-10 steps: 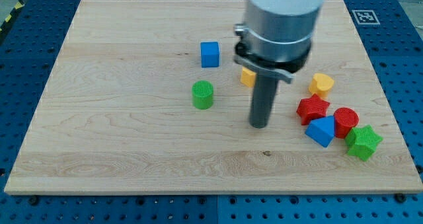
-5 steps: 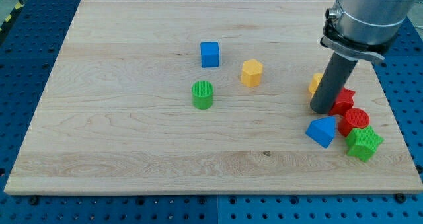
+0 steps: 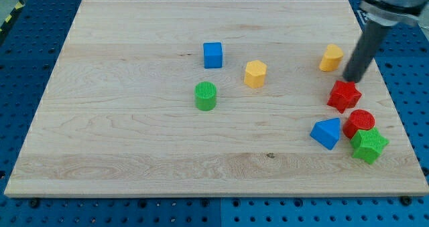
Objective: Push the yellow heart closer to the yellow hexagon
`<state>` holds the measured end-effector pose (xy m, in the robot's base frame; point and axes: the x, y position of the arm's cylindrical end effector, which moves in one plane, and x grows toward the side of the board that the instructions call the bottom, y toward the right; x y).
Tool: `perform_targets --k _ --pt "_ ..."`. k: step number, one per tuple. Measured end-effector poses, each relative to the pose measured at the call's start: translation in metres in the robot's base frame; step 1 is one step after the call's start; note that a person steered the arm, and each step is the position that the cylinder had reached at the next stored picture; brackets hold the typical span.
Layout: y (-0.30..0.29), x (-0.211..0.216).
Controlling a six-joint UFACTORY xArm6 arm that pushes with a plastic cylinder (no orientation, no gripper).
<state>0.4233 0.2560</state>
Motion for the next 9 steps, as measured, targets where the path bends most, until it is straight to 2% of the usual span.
perform_targets --k 1,3,5,9 --pt "0.020 -0.021" --pt "-0.018 -0.045" --pt "-0.052 -0.046" --pt "-0.041 -0.021"
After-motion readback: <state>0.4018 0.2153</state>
